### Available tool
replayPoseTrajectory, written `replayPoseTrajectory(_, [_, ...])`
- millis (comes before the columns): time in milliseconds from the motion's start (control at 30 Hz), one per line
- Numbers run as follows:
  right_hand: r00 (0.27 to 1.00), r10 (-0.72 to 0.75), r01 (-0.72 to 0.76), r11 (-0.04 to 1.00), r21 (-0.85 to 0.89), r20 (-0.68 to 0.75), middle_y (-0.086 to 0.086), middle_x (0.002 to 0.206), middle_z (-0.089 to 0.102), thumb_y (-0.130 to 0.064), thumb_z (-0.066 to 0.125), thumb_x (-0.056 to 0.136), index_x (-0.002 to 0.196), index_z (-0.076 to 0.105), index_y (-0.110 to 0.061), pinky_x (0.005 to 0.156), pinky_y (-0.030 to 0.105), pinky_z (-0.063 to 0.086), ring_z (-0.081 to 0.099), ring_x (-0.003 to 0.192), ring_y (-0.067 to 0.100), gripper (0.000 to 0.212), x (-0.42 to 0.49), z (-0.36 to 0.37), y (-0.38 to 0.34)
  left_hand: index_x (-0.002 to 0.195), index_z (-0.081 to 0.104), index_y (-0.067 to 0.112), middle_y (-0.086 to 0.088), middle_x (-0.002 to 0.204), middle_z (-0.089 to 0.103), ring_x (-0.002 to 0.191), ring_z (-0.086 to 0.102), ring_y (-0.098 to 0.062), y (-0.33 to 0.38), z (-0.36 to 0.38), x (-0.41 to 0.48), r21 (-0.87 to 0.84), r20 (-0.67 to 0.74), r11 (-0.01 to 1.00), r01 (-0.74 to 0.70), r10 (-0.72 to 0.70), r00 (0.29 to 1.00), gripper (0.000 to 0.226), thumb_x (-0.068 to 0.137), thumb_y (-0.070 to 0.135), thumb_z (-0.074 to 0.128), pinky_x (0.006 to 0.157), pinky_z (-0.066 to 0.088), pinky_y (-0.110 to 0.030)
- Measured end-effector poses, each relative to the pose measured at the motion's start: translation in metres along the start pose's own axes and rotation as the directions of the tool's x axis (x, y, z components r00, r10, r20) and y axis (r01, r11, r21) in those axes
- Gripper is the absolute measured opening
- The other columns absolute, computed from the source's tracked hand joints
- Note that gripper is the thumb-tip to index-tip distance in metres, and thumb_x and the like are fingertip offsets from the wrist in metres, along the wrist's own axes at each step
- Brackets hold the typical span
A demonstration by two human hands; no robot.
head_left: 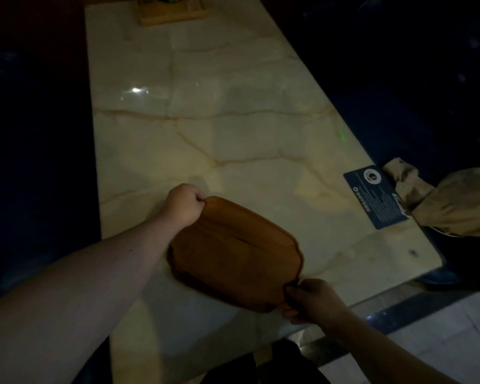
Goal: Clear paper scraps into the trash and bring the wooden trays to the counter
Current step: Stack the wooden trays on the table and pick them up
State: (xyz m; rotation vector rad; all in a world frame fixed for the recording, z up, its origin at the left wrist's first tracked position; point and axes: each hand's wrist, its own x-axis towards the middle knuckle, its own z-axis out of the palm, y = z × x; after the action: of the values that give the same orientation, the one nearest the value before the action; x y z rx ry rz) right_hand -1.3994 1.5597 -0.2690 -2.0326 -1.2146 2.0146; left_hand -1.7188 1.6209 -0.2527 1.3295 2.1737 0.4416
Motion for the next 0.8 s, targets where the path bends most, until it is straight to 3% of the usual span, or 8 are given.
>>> replayPoseTrajectory(133, [1.000,-0.027,0.028,0.997,-0.077,0.012,0.023,0.073,0.074,-0.022,0.064,0.092,0.095,0.065,0.012,0.058,0.034,0.061,0.072,0.060,0.026,0.034,0.006,0.002,-0.005,0.102,0.072,0.004,-0.015,0.110,0.071,0.103,0.063,-0.031,-0.011,0.004,0.005,0.034,0.025,0.999,0.014,-0.015,1.000,0.023,0.081,0.005,0.063,0.092,0.049,-0.035])
replayPoseTrajectory(267, [0.999,-0.040,0.046,0.982,-0.185,0.035,0.016,0.067,0.074,-0.025,0.063,0.092,0.092,0.066,0.007,0.056,0.028,0.059,0.073,0.060,0.022,0.032,0.007,0.002,-0.009,0.103,0.072,0.006,-0.014,0.112,0.070,0.105,0.062,-0.031,-0.024,0.006,0.000,0.061,0.003,0.997,0.055,-0.055,0.998,0.023,0.081,0.008,0.063,0.092,0.047,-0.033])
replayPoseTrajectory(433, [0.996,-0.063,0.079,0.951,-0.299,0.062,0.009,0.063,0.073,-0.023,0.059,0.094,0.088,0.065,0.000,0.059,0.032,0.060,0.071,0.058,0.021,0.025,0.009,-0.001,-0.010,0.101,0.071,0.007,-0.015,0.110,0.069,0.101,0.062,-0.032,-0.027,0.009,-0.004,0.071,0.005,0.997,0.036,-0.036,0.999,0.022,0.081,0.007,0.063,0.087,0.046,-0.033])
replayPoseTrajectory(667, [0.990,-0.106,0.134,0.902,-0.410,0.090,0.012,0.071,0.073,-0.023,0.052,0.096,0.091,0.060,-0.008,0.066,0.042,0.061,0.072,0.069,0.032,0.018,0.006,-0.001,-0.002,0.100,0.071,0.005,-0.017,0.111,0.066,0.101,0.062,-0.032,-0.031,0.016,-0.010,0.073,-0.013,0.997,0.007,-0.006,1.000,0.020,0.081,0.006,0.064,0.090,0.047,-0.035])
replayPoseTrajectory(800, [0.987,-0.126,0.156,0.869,-0.470,0.095,0.013,0.081,0.074,-0.027,0.050,0.097,0.098,0.058,-0.013,0.064,0.036,0.061,0.072,0.070,0.027,0.016,0.005,0.000,-0.002,0.101,0.070,0.005,-0.018,0.110,0.065,0.100,0.062,-0.033,-0.035,0.016,-0.012,0.075,-0.008,0.997,0.005,-0.004,1.000,0.021,0.080,0.007,0.066,0.089,0.046,-0.035])
